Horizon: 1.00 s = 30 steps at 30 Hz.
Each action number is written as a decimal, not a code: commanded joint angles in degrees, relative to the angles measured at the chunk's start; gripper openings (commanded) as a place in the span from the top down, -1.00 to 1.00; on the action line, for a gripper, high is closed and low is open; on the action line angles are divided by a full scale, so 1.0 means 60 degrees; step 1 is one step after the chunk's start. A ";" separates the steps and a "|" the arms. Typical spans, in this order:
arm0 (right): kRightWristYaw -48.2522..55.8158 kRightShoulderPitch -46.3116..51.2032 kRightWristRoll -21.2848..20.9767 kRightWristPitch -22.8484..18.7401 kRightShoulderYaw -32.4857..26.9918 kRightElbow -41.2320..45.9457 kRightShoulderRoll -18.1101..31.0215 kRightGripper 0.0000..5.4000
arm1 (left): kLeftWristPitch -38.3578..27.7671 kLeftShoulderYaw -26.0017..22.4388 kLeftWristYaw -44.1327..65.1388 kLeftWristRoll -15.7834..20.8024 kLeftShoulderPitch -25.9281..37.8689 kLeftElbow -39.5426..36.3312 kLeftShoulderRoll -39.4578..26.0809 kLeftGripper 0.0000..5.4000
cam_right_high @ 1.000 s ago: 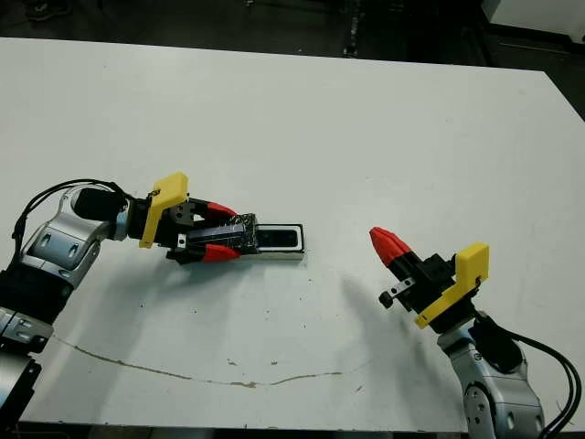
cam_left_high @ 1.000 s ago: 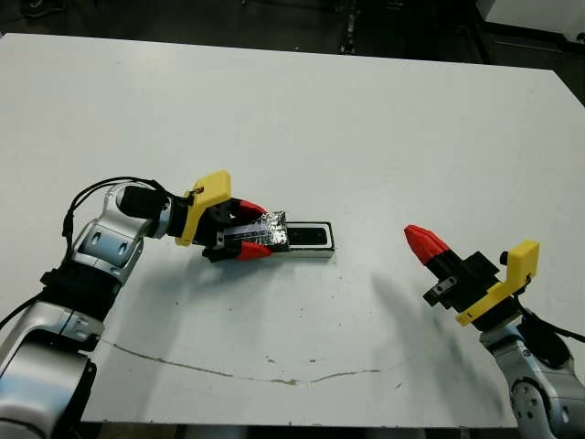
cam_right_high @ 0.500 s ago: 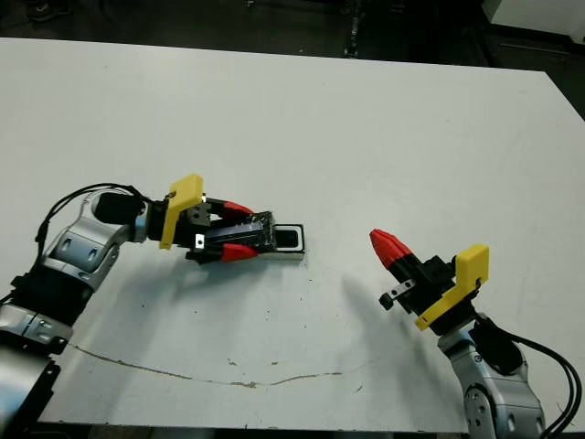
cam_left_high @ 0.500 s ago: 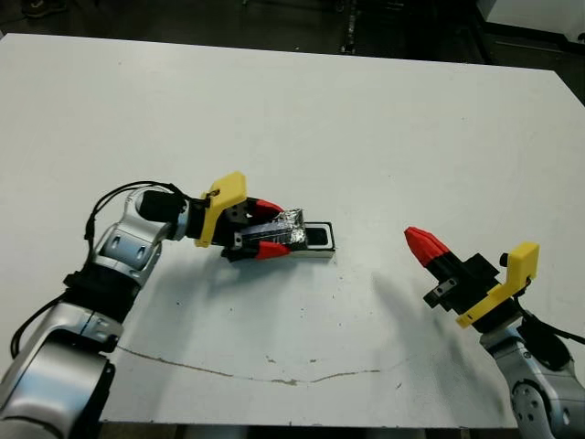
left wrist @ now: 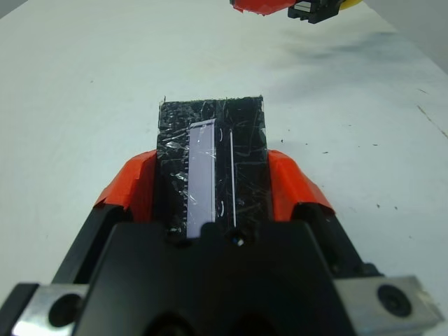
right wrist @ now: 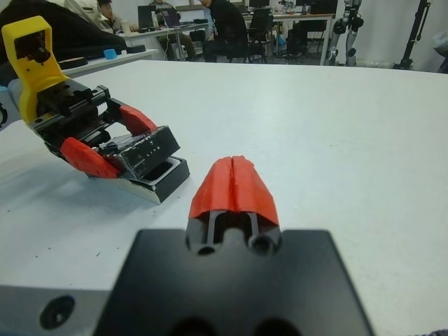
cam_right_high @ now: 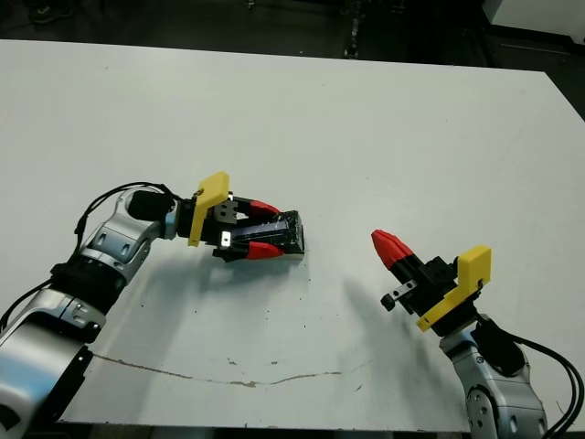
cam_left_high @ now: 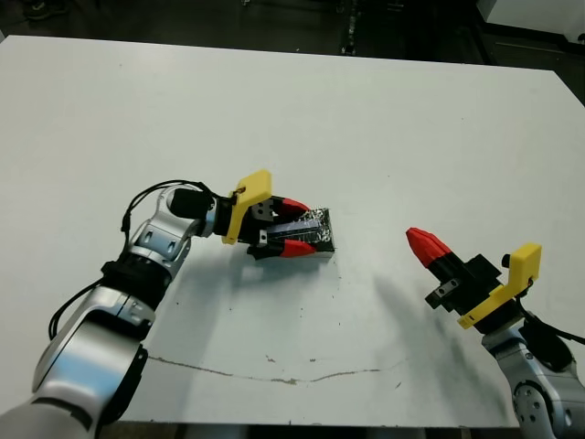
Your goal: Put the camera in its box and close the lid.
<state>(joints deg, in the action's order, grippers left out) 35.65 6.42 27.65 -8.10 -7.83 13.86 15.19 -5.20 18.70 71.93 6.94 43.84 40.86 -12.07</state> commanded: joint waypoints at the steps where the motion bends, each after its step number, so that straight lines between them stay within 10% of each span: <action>1: -0.0016 0.0096 0.0070 0.0001 -0.0129 -0.0035 0.0120 1.00 | 0.0150 0.0561 0.0027 -0.0574 -0.0353 0.0795 0.0615 -0.17; 30: -0.0063 0.0178 0.0392 -0.0213 -0.0198 0.0016 0.0182 1.00 | 0.2406 0.2056 -0.1933 -0.2646 -0.0443 -0.0611 0.0823 -0.24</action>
<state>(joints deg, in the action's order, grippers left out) 35.55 7.09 29.63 -8.33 -8.43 13.84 15.36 5.60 27.04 62.47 -5.59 45.75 34.34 -10.46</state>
